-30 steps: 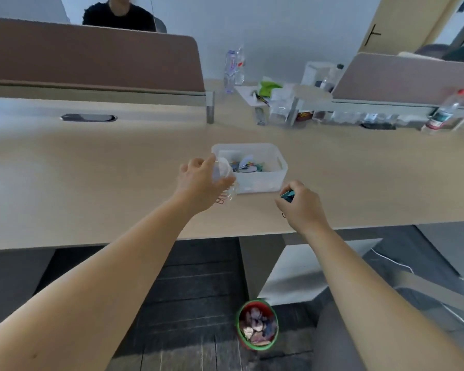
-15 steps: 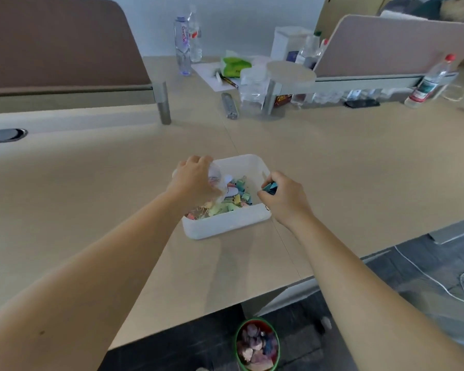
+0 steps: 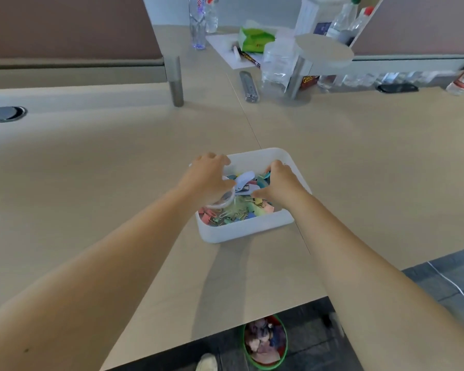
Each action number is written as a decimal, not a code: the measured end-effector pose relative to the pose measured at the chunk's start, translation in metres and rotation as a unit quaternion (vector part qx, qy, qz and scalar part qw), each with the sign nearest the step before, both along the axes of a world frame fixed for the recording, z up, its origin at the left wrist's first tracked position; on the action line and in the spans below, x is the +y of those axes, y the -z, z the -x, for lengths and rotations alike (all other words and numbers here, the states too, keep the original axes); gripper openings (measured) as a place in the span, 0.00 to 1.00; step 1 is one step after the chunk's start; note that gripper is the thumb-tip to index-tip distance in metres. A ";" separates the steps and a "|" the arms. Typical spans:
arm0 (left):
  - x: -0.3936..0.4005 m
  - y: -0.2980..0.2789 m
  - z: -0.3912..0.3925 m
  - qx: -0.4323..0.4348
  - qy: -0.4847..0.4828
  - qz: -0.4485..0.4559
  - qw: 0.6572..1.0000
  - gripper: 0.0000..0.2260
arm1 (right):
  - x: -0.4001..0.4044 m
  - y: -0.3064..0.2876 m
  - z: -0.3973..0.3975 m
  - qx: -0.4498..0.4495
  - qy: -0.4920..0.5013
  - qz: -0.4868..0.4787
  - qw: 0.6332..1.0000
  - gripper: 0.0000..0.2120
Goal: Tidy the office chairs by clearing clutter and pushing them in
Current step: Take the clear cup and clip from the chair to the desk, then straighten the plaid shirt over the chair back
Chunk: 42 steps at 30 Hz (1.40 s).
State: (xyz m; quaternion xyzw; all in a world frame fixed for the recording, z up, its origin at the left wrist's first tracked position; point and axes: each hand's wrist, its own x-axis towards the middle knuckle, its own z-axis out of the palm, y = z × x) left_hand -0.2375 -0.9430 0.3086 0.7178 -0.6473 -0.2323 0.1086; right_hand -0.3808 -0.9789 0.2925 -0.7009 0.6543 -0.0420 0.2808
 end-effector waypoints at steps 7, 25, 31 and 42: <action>0.010 -0.006 -0.008 0.000 -0.023 0.020 1.000 0.18 | 0.001 -0.005 -0.002 0.035 -0.025 0.009 0.999 0.24; 0.310 -0.045 -0.054 -0.012 -0.345 0.056 0.937 0.18 | 0.213 -0.055 -0.104 -0.094 -0.376 0.063 0.920 0.14; 0.500 -0.053 -0.058 -0.031 -0.538 0.047 0.841 0.17 | 0.365 -0.061 -0.163 -0.111 -0.549 0.032 0.828 0.15; 0.784 -0.047 0.001 -0.037 -0.757 0.032 0.652 0.16 | 0.639 -0.066 -0.193 -0.115 -0.727 -0.010 0.677 0.13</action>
